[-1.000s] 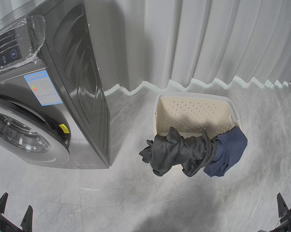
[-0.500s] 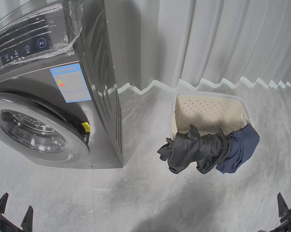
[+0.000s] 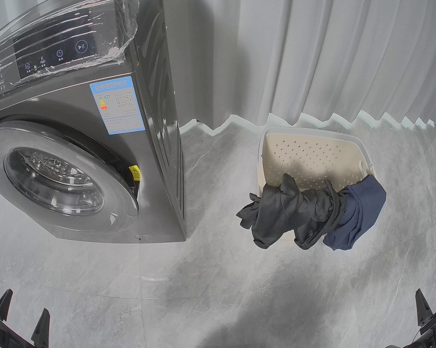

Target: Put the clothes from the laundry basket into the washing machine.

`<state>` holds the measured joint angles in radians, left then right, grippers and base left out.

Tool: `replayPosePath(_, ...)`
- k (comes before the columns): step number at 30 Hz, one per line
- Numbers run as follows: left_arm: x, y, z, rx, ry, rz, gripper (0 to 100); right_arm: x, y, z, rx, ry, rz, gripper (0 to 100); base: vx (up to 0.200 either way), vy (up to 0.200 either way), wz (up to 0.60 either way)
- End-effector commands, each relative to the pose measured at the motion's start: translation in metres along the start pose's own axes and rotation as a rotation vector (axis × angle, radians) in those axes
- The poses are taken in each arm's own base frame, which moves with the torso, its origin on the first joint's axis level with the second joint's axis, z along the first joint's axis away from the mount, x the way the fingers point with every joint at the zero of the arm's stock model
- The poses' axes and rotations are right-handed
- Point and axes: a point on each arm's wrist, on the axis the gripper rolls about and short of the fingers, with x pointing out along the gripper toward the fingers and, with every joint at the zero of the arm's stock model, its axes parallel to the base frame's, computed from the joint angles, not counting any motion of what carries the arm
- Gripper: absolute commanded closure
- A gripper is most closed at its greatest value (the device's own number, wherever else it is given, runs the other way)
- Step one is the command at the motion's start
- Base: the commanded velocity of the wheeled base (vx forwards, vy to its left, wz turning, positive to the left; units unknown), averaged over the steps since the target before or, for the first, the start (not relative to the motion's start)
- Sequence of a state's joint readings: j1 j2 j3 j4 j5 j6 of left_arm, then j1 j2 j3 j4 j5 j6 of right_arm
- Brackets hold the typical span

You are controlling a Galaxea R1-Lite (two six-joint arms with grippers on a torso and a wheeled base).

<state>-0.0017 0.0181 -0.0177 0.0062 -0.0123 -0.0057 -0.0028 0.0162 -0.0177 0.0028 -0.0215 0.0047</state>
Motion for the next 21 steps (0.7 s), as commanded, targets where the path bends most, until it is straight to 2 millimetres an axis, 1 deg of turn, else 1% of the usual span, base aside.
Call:
replayPosePath(1,0.0000,0.0000,-0.0048,0.000,0.000,0.000,0,0.0007,0.0000,-0.0047,0.000,0.009,0.000,0,0.000,0.200,0.00)
replayPosePath(9,0.0000,0.0000,-0.0048,0.000,0.000,0.000,0,0.0007,0.0000,-0.0047,0.000,0.009,0.000,0,0.000,0.200,0.00)
replayPosePath(17,0.0000,0.0000,-0.0048,0.000,0.000,0.000,0,0.0007,0.0000,-0.0047,0.004,0.009,-0.005,0,0.000,0.000,0.00)
replayPosePath(21,0.0000,0.0000,-0.0048,0.000,0.000,0.000,0,0.0007,0.0000,-0.0047,0.004,0.009,-0.005,0,0.000,0.000,0.60)
